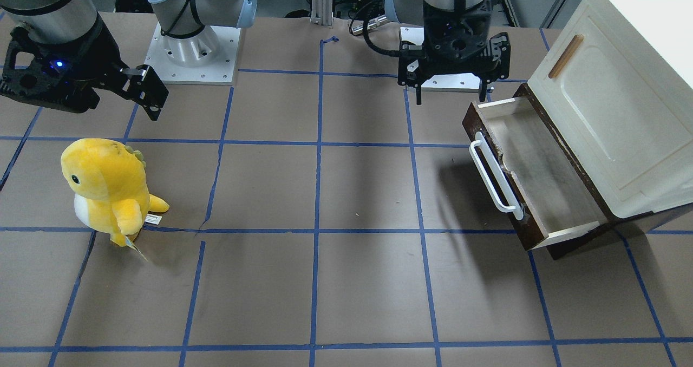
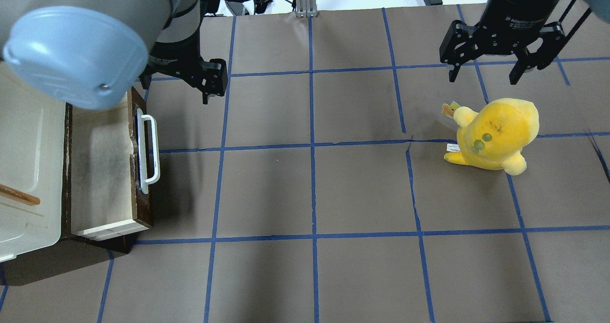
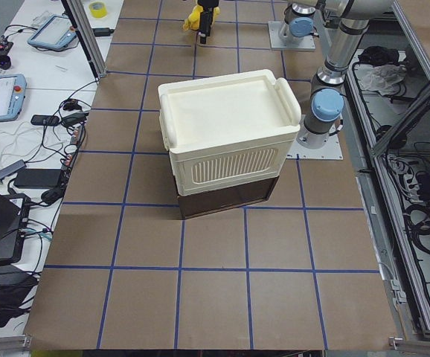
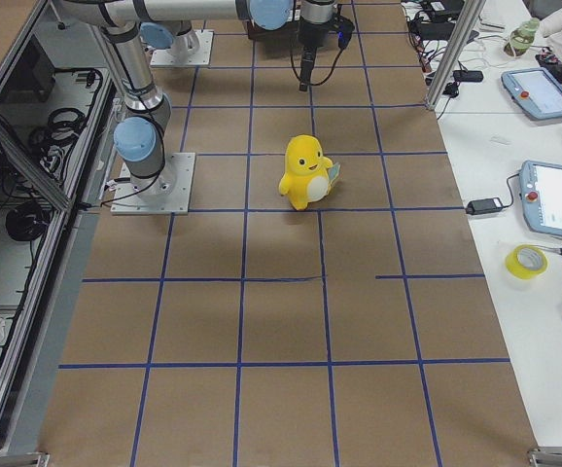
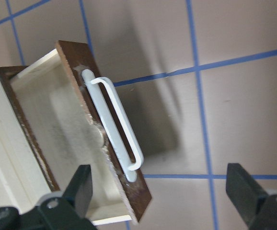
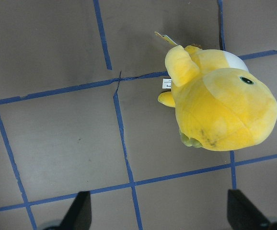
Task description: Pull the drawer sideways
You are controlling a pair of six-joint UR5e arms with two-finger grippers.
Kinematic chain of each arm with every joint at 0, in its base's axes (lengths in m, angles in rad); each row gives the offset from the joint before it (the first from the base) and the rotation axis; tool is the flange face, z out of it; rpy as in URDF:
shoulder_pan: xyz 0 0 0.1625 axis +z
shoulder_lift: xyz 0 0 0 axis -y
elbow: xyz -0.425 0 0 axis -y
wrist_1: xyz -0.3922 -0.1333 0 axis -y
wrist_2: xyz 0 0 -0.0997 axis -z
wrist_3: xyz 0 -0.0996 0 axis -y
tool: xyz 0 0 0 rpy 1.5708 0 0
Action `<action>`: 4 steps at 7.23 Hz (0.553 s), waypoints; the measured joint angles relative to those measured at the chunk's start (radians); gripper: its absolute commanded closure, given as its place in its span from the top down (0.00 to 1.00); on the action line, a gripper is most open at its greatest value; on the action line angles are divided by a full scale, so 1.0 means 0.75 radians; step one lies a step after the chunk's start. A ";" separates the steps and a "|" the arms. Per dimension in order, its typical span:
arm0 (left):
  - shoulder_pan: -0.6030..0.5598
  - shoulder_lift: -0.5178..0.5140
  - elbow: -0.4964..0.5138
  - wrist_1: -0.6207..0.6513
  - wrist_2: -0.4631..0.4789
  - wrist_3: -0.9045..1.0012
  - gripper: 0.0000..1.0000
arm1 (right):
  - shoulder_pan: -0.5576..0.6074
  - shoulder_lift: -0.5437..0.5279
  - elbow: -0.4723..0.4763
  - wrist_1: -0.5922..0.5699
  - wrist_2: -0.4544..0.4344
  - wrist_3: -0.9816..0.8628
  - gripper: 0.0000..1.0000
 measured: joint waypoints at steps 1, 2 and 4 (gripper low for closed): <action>0.081 0.028 0.005 -0.005 -0.117 0.003 1.00 | 0.000 0.000 0.000 0.000 0.000 0.000 1.00; 0.141 0.053 0.004 -0.012 -0.193 0.006 1.00 | 0.000 0.000 0.000 0.000 0.000 0.000 1.00; 0.178 0.085 -0.008 -0.021 -0.273 0.008 1.00 | 0.000 0.000 0.000 0.000 0.000 0.000 1.00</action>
